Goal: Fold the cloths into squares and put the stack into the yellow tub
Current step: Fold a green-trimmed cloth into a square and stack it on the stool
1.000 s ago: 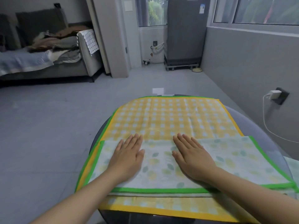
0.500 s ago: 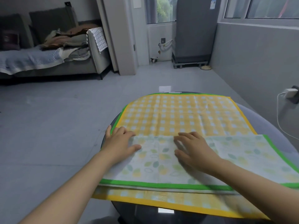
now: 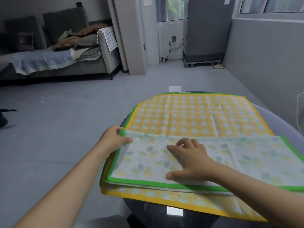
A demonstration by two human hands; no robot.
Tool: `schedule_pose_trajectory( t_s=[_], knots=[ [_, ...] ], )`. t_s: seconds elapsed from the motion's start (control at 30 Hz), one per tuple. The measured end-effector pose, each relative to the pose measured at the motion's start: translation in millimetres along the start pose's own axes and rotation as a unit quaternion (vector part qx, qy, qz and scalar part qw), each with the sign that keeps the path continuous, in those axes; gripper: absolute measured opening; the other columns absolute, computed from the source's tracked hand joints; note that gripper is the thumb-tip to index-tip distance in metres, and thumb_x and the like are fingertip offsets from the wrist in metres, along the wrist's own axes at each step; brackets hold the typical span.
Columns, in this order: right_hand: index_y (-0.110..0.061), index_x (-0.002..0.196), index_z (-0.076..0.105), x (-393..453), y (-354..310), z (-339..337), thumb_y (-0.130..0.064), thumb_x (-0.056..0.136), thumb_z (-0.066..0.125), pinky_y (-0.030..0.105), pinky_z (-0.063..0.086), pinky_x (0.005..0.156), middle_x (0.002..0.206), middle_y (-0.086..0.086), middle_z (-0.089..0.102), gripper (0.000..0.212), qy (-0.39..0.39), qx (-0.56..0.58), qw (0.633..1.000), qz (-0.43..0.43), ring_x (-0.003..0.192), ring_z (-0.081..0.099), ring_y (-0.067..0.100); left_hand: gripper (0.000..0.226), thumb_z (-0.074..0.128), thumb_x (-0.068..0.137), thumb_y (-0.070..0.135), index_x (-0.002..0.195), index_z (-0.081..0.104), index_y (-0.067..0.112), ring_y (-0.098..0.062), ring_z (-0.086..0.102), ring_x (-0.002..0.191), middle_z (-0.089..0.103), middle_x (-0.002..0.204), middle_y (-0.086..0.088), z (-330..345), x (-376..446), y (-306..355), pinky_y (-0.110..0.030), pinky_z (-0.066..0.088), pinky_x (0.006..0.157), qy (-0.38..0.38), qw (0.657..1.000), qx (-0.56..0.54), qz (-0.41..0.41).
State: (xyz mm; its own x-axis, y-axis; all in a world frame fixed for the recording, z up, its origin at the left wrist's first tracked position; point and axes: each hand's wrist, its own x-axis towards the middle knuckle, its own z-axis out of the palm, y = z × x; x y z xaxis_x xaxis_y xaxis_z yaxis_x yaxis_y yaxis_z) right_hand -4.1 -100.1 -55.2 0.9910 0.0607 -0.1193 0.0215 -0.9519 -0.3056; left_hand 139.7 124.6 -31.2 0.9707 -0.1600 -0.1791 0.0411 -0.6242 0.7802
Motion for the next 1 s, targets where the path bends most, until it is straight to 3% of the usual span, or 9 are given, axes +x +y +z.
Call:
schedule_pose_trajectory(
  t_s=[0.07, 0.2, 0.3, 0.4, 0.47, 0.6, 0.73, 0.87, 1.0],
  knots=[
    [-0.039, 0.146, 0.015, -1, -3, 0, -0.077, 0.066, 0.055, 0.037, 0.014, 0.108, 0.141, -0.005, 0.021, 0.097, -0.011, -0.008, 1.000, 0.005, 0.131, 0.016, 0.019, 0.031, 0.077, 0.077, 0.010, 0.104, 0.064, 0.004, -0.020, 0.064, 0.075, 0.068, 0.092, -0.007, -6, -1, 2, -0.024, 0.049, 0.058, -0.018, 0.996, -0.080, -0.033],
    [-0.036, 0.148, 0.010, -3, -6, -1, -0.077, 0.068, 0.054, 0.038, 0.012, 0.110, 0.145, -0.001, 0.019, 0.100, -0.021, -0.029, 0.999, 0.008, 0.134, 0.014, 0.022, 0.029, 0.076, 0.076, 0.011, 0.101, 0.068, 0.000, -0.023, 0.066, 0.063, 0.072, 0.083, -0.014, -12, -1, 16, -0.033, 0.056, 0.066, -0.024, 0.980, -0.187, -0.056],
    [-0.035, 0.148, 0.010, -3, -6, -2, -0.077, 0.068, 0.055, 0.039, 0.012, 0.110, 0.146, -0.001, 0.019, 0.101, -0.027, -0.030, 0.999, 0.005, 0.135, 0.014, 0.023, 0.015, 0.069, 0.083, 0.012, 0.091, 0.068, -0.001, -0.018, 0.065, 0.048, 0.070, 0.063, -0.009, -9, -9, 36, -0.026, 0.054, 0.047, -0.037, 0.964, -0.260, -0.049],
    [-0.033, 0.148, 0.014, -5, 0, -12, -0.074, 0.070, 0.055, 0.039, 0.012, 0.112, 0.148, -0.003, 0.018, 0.097, -0.056, -0.019, 0.998, -0.007, 0.136, 0.013, 0.021, 0.019, 0.069, 0.083, 0.019, 0.084, 0.065, 0.000, -0.021, 0.062, 0.049, 0.068, 0.061, -0.010, -3, -16, 58, -0.027, 0.052, 0.049, -0.038, 0.950, -0.307, -0.039],
    [-0.032, 0.146, 0.022, -8, 8, -21, -0.070, 0.074, 0.053, 0.038, 0.017, 0.112, 0.148, -0.006, 0.025, 0.087, -0.058, 0.027, 0.998, -0.007, 0.136, 0.018, 0.019, 0.023, 0.069, 0.083, 0.022, 0.088, 0.063, 0.000, -0.021, 0.061, 0.051, 0.066, 0.063, -0.011, 4, -21, 72, -0.026, 0.050, 0.048, -0.047, 0.938, -0.342, -0.038],
    [-0.030, 0.134, 0.044, -19, 24, -43, -0.060, 0.080, 0.054, 0.028, 0.037, 0.103, 0.128, -0.011, 0.052, 0.063, 0.002, 0.193, 0.981, 0.033, 0.123, 0.044, 0.009, 0.022, 0.063, 0.088, 0.016, 0.071, 0.052, 0.007, -0.006, 0.044, 0.025, 0.051, 0.036, 0.003, 29, -33, 104, -0.010, 0.033, 0.031, -0.082, 0.919, -0.386, -0.017],
    [-0.028, 0.111, 0.064, -36, 34, -67, -0.052, 0.085, 0.053, 0.025, 0.050, 0.086, 0.106, -0.011, 0.067, 0.036, 0.049, 0.355, 0.931, 0.065, 0.096, 0.062, 0.004, 0.015, 0.068, 0.085, 0.016, 0.076, 0.058, 0.011, -0.006, 0.055, 0.035, 0.061, 0.047, 0.005, 63, -43, 127, -0.013, 0.040, 0.037, -0.095, 0.922, -0.374, 0.025],
    [-0.021, 0.103, 0.069, -57, 40, -82, -0.051, 0.083, 0.051, 0.028, 0.050, 0.075, 0.093, -0.002, 0.071, 0.040, 0.069, 0.445, 0.890, 0.072, 0.081, 0.065, 0.012, 0.017, 0.073, 0.082, 0.017, 0.079, 0.057, 0.011, -0.012, 0.060, 0.047, 0.061, 0.067, -0.003, 101, -54, 139, -0.018, 0.048, 0.044, -0.118, 0.927, -0.354, 0.026],
    [-0.016, 0.099, 0.069, -73, 47, -83, -0.049, 0.085, 0.052, 0.028, 0.048, 0.067, 0.084, 0.000, 0.069, 0.040, 0.057, 0.450, 0.888, 0.074, 0.071, 0.062, 0.010, 0.019, 0.076, 0.079, 0.017, 0.082, 0.059, 0.008, -0.018, 0.060, 0.055, 0.059, 0.071, -0.007, 136, -62, 140, -0.025, 0.055, 0.051, -0.135, 0.937, -0.321, 0.022]
  ],
)
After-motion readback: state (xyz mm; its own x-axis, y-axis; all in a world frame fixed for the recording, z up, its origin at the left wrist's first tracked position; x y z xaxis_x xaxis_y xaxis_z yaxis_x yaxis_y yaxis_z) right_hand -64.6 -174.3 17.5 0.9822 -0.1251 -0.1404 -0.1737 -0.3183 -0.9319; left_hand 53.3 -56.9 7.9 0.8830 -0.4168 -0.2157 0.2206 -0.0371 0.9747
